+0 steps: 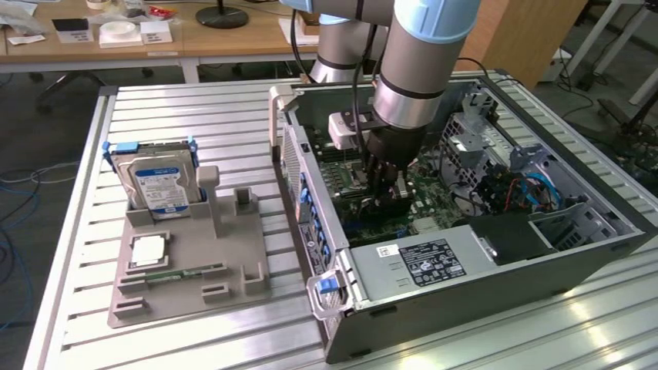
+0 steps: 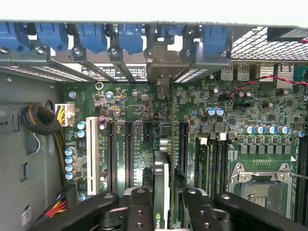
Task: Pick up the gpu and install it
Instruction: 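Insert the gpu into the slot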
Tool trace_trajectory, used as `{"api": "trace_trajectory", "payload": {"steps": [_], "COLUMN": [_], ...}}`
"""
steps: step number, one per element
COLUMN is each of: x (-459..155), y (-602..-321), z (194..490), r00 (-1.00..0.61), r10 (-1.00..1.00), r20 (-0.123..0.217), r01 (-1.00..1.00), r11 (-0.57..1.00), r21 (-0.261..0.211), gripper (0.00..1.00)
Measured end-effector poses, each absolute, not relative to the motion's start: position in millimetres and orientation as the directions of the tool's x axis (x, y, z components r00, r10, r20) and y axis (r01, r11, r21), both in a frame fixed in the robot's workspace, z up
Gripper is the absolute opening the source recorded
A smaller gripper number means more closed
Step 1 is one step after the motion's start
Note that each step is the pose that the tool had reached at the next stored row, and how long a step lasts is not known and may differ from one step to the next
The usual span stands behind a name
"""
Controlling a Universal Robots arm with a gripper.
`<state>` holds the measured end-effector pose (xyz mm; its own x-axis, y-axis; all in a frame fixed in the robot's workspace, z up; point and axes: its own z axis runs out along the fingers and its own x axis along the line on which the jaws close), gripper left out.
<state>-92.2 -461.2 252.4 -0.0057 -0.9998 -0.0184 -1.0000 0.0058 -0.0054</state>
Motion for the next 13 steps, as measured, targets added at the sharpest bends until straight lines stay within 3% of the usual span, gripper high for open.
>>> {"api": "trace_trajectory", "payload": {"steps": [1, 13], "x": [-92.2, -94.6], "y": [-461.2, -461.2], "z": [252.4, 249.9], "r00": [-0.006, -0.006], "r10": [-1.0, -1.0], "r20": [-0.018, -0.018], "r01": [-1.0, -1.0], "r11": [0.006, 0.006], "r21": [-0.005, -0.005], "gripper": [0.26, 0.26]}}
